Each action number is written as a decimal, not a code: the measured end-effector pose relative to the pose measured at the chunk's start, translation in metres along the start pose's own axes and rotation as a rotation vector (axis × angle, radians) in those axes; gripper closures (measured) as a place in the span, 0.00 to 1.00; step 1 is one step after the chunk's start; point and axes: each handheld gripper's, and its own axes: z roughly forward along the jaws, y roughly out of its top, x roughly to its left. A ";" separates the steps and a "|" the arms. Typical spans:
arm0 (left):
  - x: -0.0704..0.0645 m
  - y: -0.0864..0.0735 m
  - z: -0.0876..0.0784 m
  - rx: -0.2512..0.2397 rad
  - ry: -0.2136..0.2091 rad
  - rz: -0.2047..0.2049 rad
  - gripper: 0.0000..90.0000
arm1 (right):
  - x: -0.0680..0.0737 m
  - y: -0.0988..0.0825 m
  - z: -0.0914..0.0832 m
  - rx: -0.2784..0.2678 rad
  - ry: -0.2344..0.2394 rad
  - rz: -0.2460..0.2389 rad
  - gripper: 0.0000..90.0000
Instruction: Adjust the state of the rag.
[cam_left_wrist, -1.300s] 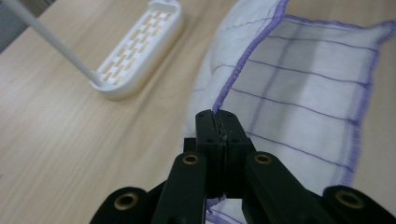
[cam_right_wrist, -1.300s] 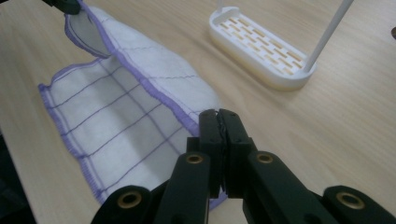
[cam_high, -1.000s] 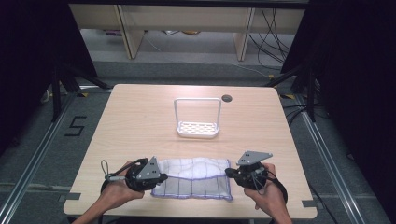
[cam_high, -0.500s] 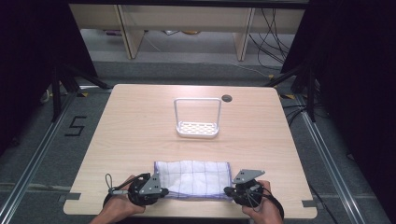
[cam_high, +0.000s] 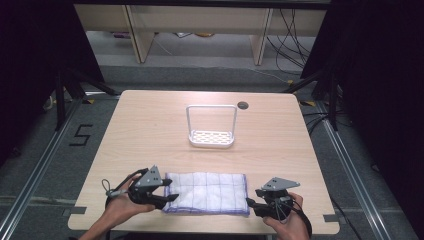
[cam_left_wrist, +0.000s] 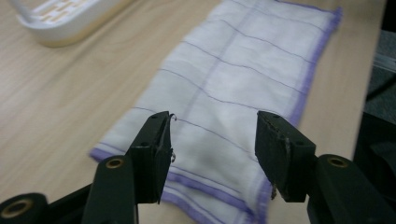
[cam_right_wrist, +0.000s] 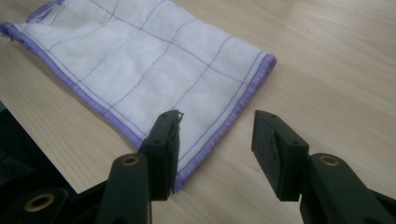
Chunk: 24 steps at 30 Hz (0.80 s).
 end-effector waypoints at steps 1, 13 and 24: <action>0.006 0.001 0.002 0.003 0.013 -0.015 0.48 | 0.002 -0.001 0.001 0.006 0.003 0.004 0.57; 0.046 -0.003 0.034 0.126 0.022 -0.147 0.45 | 0.016 -0.007 0.012 0.045 -0.018 -0.029 0.55; 0.057 -0.007 0.044 0.147 -0.006 -0.141 0.49 | 0.022 -0.008 0.018 0.046 -0.024 -0.012 0.55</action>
